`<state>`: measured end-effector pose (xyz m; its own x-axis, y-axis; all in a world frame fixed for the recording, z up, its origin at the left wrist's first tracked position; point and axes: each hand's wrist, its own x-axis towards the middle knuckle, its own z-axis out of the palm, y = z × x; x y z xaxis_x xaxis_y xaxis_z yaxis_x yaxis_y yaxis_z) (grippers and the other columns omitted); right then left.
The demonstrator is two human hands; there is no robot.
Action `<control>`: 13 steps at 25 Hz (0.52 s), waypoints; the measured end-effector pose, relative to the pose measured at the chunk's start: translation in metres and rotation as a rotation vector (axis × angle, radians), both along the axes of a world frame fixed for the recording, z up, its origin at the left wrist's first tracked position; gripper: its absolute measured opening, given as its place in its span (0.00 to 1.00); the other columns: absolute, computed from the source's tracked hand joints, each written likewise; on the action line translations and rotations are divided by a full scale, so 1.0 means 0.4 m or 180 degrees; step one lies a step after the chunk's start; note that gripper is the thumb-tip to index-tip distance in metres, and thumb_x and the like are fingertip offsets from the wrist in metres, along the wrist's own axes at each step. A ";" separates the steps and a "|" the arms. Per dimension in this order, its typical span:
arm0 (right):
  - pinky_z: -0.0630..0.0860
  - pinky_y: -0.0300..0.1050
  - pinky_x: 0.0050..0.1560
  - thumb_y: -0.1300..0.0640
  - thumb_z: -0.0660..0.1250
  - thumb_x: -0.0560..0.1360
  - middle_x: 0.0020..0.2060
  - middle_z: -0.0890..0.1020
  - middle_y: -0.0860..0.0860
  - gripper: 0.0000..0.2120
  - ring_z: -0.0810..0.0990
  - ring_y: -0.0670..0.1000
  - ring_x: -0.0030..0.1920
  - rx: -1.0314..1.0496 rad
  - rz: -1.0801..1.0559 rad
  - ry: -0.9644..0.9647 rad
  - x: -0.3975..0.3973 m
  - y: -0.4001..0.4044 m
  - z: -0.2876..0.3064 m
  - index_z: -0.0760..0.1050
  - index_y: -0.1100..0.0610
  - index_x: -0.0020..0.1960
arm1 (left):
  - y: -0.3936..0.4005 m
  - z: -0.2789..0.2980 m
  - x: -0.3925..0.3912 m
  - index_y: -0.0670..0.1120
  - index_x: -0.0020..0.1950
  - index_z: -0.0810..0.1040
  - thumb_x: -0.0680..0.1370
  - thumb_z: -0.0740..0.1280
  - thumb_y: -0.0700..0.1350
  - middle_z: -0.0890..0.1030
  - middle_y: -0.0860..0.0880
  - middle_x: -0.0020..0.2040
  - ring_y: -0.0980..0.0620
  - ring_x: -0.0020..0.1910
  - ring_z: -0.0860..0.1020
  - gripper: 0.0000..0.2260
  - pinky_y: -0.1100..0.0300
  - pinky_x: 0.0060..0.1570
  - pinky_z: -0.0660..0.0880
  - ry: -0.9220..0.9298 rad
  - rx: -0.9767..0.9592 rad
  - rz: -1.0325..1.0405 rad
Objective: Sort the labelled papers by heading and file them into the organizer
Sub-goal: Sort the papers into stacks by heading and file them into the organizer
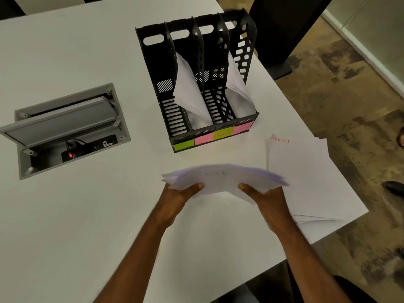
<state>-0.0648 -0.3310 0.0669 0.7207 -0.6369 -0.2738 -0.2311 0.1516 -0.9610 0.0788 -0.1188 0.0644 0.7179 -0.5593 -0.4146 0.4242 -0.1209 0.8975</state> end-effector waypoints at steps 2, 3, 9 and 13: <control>0.78 0.31 0.46 0.50 0.83 0.63 0.49 0.85 0.41 0.22 0.83 0.41 0.50 -0.0013 0.0078 -0.0089 -0.015 0.011 0.004 0.80 0.35 0.53 | 0.000 0.002 -0.016 0.74 0.48 0.81 0.73 0.76 0.45 0.85 0.68 0.46 0.69 0.47 0.82 0.20 0.75 0.38 0.76 -0.0139 0.0125 -0.0083; 0.78 0.32 0.47 0.53 0.82 0.64 0.49 0.85 0.41 0.23 0.83 0.41 0.51 -0.0014 0.0122 -0.0080 -0.020 0.017 -0.006 0.80 0.34 0.53 | -0.002 -0.004 -0.024 0.70 0.49 0.83 0.74 0.75 0.44 0.86 0.65 0.46 0.66 0.47 0.83 0.18 0.74 0.40 0.77 -0.0185 0.0118 -0.0135; 0.81 0.39 0.52 0.61 0.79 0.68 0.53 0.84 0.47 0.24 0.82 0.47 0.56 0.0122 -0.0272 0.0055 -0.013 0.033 -0.038 0.77 0.42 0.58 | -0.039 -0.004 -0.049 0.71 0.52 0.81 0.77 0.72 0.39 0.85 0.64 0.49 0.63 0.49 0.83 0.23 0.65 0.49 0.81 -0.0296 0.0083 -0.0134; 0.80 0.34 0.48 0.56 0.79 0.68 0.50 0.85 0.41 0.23 0.82 0.42 0.53 -0.0086 -0.0190 -0.0136 -0.015 0.023 -0.017 0.79 0.32 0.53 | -0.041 0.012 -0.032 0.71 0.54 0.81 0.76 0.73 0.42 0.84 0.65 0.50 0.63 0.51 0.82 0.21 0.65 0.47 0.81 -0.0393 -0.0064 0.0002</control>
